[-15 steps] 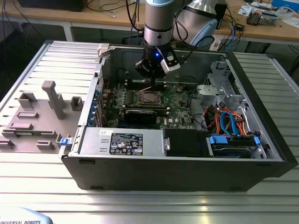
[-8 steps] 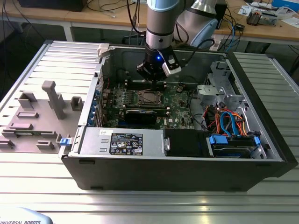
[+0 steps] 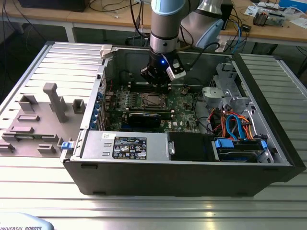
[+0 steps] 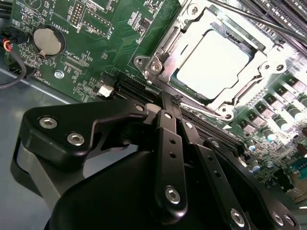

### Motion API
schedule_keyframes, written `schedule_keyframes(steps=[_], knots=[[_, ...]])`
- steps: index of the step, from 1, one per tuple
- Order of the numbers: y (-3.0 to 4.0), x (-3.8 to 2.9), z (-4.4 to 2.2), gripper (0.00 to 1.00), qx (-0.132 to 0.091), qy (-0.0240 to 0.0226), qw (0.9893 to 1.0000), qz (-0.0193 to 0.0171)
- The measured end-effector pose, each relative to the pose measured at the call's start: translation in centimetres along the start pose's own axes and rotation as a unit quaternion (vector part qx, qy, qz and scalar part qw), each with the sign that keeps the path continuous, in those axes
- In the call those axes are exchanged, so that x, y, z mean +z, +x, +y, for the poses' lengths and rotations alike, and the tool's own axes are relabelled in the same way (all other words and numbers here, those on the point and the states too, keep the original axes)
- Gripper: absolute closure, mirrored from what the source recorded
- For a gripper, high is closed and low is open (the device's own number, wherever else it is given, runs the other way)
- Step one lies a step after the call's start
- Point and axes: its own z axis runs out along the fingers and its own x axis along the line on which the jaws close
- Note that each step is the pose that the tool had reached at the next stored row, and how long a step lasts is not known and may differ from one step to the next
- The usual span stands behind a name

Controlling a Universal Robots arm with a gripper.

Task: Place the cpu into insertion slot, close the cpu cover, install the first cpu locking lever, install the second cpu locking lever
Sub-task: 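Install the first cpu locking lever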

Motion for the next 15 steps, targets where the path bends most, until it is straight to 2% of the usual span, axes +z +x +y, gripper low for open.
schedule_keyframes(steps=[7, 15], knots=[[-0.13, 0.36, -0.03, 0.89, 0.000, 0.0000, 1.0000, 0.0000], [-0.16, 0.05, 0.00, 0.89, 0.000, -0.0001, 1.0000, -0.0001]])
